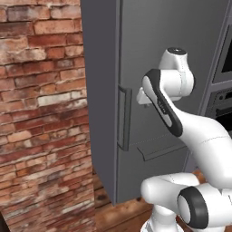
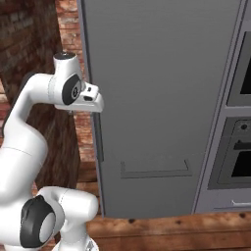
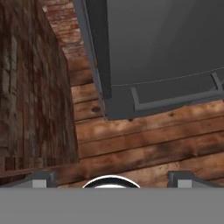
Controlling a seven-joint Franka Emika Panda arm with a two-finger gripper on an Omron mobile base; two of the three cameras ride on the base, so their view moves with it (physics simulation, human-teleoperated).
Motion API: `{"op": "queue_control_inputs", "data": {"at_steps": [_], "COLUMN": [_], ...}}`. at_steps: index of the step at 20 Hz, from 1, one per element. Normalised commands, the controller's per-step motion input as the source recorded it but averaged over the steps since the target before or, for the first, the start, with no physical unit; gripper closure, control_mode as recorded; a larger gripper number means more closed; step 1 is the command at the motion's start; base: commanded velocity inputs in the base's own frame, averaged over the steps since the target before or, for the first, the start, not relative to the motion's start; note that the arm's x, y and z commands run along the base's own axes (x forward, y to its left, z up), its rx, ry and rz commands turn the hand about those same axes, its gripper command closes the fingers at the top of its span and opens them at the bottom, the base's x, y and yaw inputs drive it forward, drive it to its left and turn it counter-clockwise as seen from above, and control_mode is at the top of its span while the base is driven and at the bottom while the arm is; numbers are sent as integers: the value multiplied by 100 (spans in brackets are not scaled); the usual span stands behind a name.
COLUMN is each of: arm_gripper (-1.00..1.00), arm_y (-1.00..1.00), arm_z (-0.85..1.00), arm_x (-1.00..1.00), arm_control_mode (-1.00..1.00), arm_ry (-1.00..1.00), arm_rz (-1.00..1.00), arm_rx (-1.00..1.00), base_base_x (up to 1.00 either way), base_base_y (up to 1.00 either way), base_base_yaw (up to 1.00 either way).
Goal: Retrieve a lemon from the fridge and place it on the cutting board with the fish.
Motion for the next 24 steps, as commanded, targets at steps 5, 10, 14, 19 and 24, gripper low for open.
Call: {"op": "queue_control_inputs", "data": {"at_steps": [5, 10, 14, 19, 24], "arm_gripper": [-100, -100, -100, -100, -100], "arm_y": [7, 0, 2, 6, 8], "arm_z": [-23, -16, -1, -9, -18], "arm_x": [35, 34, 19, 24, 30], "arm_control_mode": [-100, -100, -100, -100, -100], "arm_ry": [-6, -14, -14, -9, -13], "arm_rz": [11, 14, 11, 1, 0], "arm_rx": [11, 9, 0, 0, -2], "base_base_x": [0, 0, 0, 0, 0], "base_base_y": [0, 0, 0, 0, 0], "base_base_yaw": [0, 0, 0, 0, 0]}}
